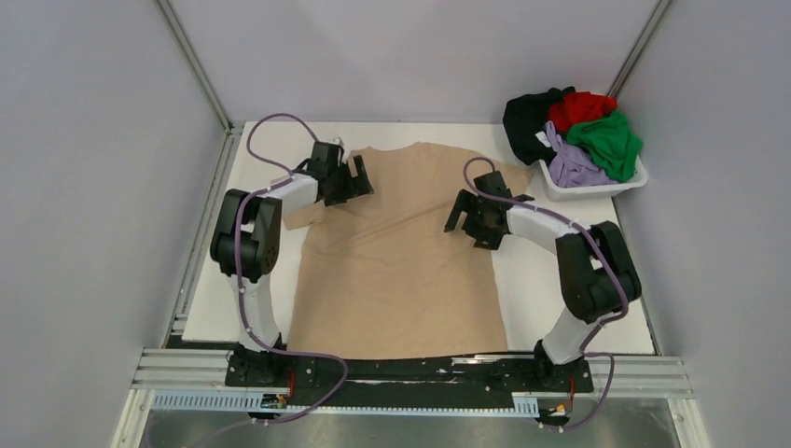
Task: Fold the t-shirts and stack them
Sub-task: Flatten out the tshirt
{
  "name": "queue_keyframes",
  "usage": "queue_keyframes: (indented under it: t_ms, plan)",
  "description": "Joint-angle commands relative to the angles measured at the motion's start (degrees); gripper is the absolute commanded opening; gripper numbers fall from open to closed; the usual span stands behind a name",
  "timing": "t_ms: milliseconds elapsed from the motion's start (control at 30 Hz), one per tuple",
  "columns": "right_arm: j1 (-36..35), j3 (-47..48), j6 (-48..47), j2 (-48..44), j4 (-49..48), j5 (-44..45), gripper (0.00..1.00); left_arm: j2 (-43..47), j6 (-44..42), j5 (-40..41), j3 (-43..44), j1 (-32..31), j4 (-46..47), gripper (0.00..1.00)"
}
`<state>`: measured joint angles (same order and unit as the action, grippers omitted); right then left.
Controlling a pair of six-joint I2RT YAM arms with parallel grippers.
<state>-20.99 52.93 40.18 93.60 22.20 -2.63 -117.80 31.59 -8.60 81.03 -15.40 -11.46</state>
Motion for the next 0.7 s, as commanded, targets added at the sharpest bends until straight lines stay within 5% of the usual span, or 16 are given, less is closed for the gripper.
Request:
queue_keyframes:
  t_ms: [0, 233, 367, 467, 567, 667]
  plan:
    - [4.51, 10.52, -2.56, 14.3, -2.19, 1.27, 1.0, 9.48, 4.4, 1.03, -16.34, 0.09, -6.63, 1.0]
    - [5.61, 48.11, -11.02, 37.95, 5.18, -2.07, 1.0, 33.42, 14.37, 1.4, -38.92, -8.79, -5.0, 1.0]
    - [4.19, 70.62, -15.07, 51.58, 8.94, -6.75, 1.0, 35.18, 21.26, -4.86, -43.63, -17.54, 5.12, 1.0]
    - [2.95, 83.73, -17.23, 58.69, 8.5, -9.06, 1.0, 32.33, 19.98, -3.23, -38.06, -24.26, 3.98, 1.0]
    - [2.63, 90.06, -17.78, 58.87, 8.39, -13.52, 1.0, 28.93, 16.58, -3.18, -32.11, -27.36, 1.56, 1.0]
    - [2.34, 81.2, -19.06, 49.53, 6.46, -12.2, 1.0, 30.03, 12.09, -1.2, -26.51, -30.67, -2.01, 1.0]
